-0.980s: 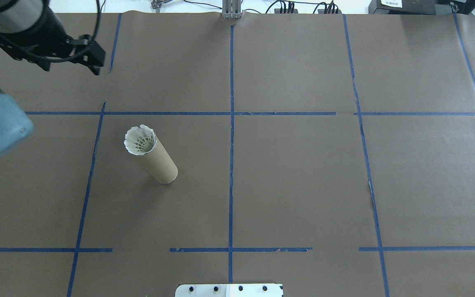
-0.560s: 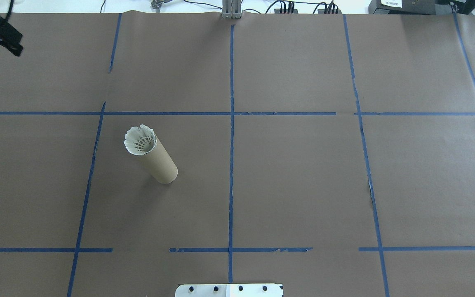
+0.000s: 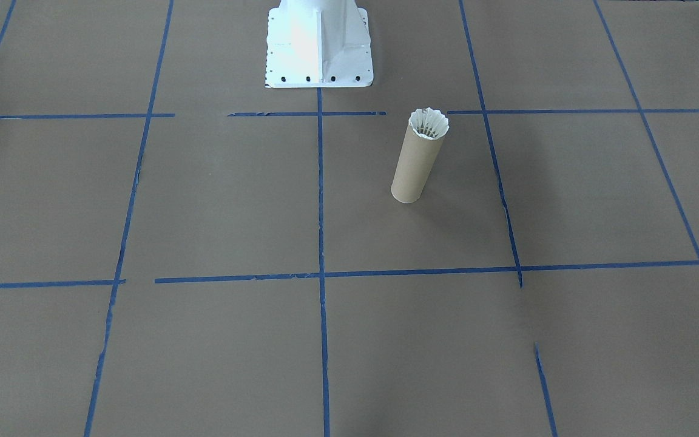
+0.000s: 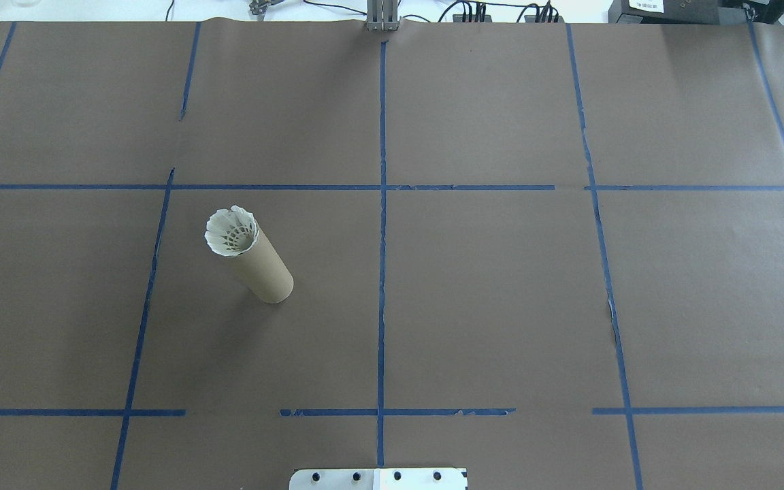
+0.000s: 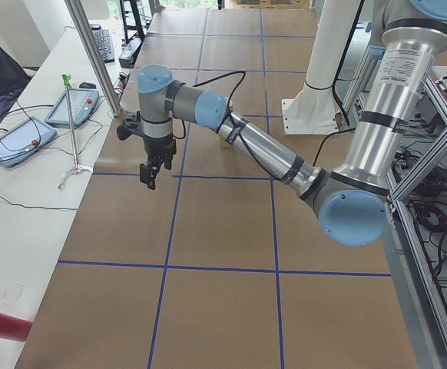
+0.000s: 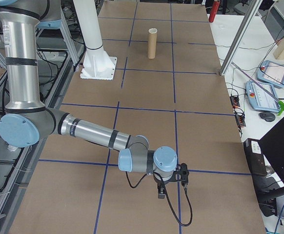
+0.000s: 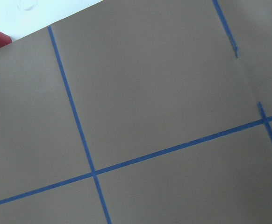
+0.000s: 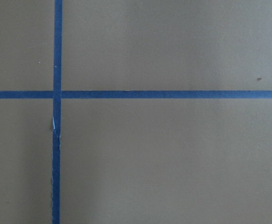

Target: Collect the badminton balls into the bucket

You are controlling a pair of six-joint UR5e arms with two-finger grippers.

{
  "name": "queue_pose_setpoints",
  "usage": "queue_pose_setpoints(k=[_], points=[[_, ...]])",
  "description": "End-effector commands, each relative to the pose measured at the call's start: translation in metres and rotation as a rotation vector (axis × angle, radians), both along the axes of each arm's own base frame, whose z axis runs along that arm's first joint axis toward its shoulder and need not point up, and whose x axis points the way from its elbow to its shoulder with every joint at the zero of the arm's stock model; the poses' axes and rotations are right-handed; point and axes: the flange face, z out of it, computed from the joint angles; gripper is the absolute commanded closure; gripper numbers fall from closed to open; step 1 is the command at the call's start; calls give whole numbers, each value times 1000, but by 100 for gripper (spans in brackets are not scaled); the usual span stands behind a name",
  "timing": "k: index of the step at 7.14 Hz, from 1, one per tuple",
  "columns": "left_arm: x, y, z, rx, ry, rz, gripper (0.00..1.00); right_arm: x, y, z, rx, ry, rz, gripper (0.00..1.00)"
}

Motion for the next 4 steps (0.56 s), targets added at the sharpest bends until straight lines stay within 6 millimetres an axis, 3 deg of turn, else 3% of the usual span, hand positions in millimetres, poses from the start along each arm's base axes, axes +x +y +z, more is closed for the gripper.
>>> queue_pose_setpoints(k=[1, 3, 4], points=[[-31, 7, 69, -64, 6, -36, 0, 0, 0, 0, 1, 0, -1, 0], [-33, 57, 149, -136, 90, -37, 0, 0, 0, 0, 1, 0, -1, 0], [-30, 63, 192, -173, 124, -39, 0, 0, 0, 0, 0, 0, 0, 0]])
